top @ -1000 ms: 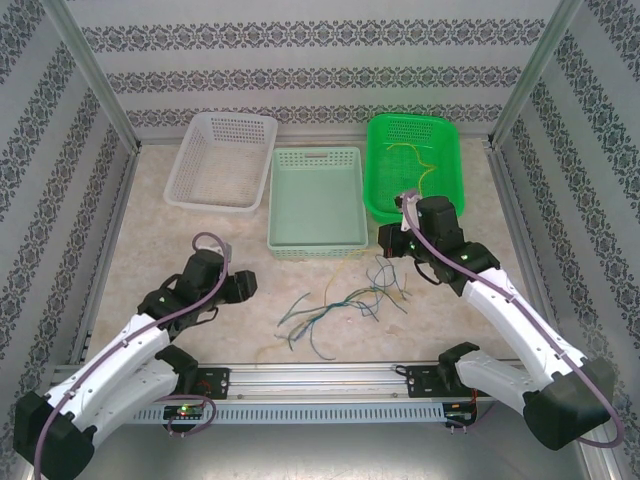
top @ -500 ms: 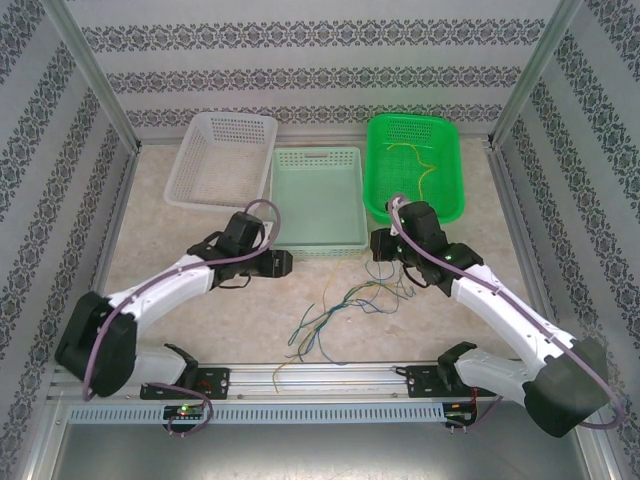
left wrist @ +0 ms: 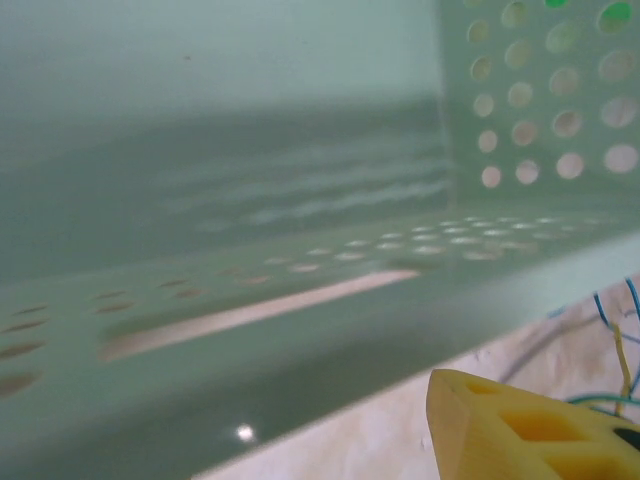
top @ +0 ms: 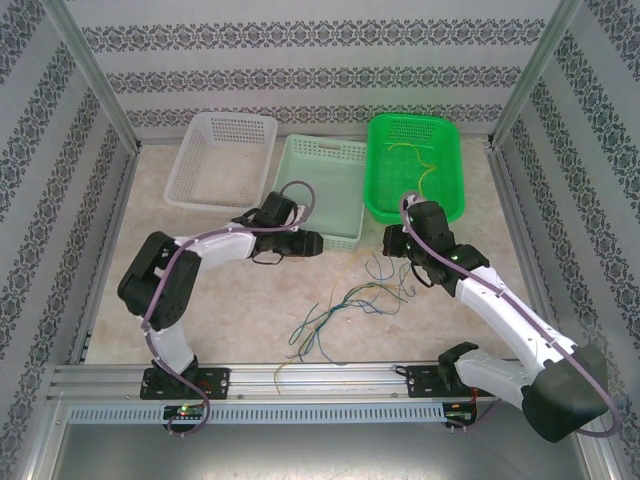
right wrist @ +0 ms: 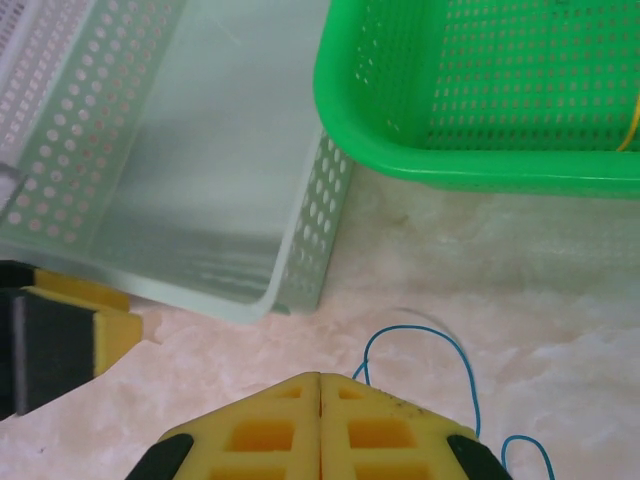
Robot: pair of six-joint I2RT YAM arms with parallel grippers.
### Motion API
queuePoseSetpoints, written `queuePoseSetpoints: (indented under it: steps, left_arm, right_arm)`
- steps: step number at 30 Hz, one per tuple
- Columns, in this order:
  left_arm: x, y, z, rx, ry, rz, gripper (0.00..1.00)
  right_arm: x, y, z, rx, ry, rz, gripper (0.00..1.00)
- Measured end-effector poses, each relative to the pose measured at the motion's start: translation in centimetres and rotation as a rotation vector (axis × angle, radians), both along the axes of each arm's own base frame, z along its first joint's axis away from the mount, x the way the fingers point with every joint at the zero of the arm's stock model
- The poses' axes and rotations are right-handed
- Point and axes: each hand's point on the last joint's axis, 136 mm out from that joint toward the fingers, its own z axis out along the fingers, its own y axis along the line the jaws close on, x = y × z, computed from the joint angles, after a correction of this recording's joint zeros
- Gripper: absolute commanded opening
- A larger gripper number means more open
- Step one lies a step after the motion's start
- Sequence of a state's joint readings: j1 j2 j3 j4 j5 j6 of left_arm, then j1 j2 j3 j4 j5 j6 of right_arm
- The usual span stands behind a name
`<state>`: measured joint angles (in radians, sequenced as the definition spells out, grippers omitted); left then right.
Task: Untangle the cables
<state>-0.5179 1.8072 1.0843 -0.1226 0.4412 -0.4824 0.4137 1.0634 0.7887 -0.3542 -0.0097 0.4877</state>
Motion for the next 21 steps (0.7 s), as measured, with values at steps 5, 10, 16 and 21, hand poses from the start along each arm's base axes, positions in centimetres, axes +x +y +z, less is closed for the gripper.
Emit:
queuePoseSetpoints:
  steps: [5,10,16,21]
  left_arm:
    - [2.9,-1.7,0.9,-0.021,-0.041,-0.007,0.62]
    - [5.2,-3.0,2.8,-0.051,-0.101,-0.014,0.63]
    - [4.6,-3.4,3.1,-0.073,-0.104,-0.044,0.63]
    - [-0.2,-2.8,3.2,-0.093,-0.071,-0.097,0.64]
  right_arm:
    - [0.0,-0.6,0.0,0.003,-0.004,-0.023,0.0]
    - [0.2,-1.3,-0.1,0.0,-0.002,-0.062,0.0]
    - [0.3,-1.3,-0.1,0.008,-0.003,-0.071,0.0]
    - [0.5,-1.5,-0.4,0.0,0.005,-0.078,0.0]
